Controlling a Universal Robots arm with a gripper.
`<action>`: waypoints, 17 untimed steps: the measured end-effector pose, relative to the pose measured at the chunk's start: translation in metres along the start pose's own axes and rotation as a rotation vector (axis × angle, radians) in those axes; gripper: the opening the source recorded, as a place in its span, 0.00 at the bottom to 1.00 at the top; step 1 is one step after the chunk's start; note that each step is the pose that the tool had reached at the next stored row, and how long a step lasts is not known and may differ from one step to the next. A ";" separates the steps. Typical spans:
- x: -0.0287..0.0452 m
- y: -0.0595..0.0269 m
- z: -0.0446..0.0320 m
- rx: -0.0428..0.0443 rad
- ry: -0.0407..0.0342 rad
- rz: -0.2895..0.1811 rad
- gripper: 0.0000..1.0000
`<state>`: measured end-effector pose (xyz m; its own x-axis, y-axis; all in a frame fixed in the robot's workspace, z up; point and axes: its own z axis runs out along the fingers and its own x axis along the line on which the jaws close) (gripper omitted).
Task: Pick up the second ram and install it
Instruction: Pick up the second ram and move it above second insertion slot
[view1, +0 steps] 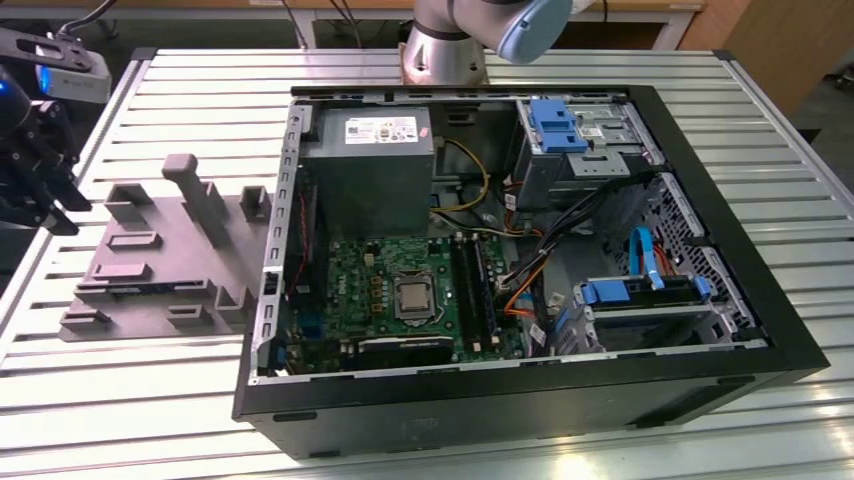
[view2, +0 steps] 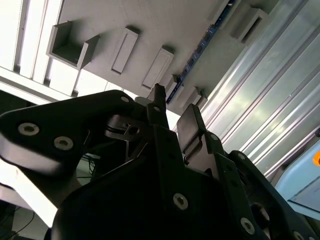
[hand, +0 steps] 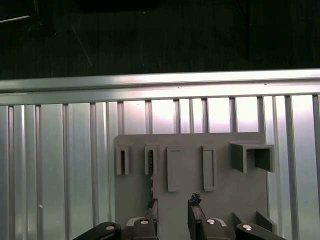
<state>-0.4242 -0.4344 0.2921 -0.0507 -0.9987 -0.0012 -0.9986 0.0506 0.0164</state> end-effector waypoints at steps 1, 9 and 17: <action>0.0000 0.0000 0.0001 0.0000 0.0000 0.000 0.37; 0.0004 -0.0001 0.0029 0.0005 0.0093 0.000 0.37; 0.0011 -0.0002 0.0083 0.0009 0.0171 0.000 0.37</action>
<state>-0.4243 -0.4355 0.2838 -0.0505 -0.9986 0.0159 -0.9986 0.0508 0.0154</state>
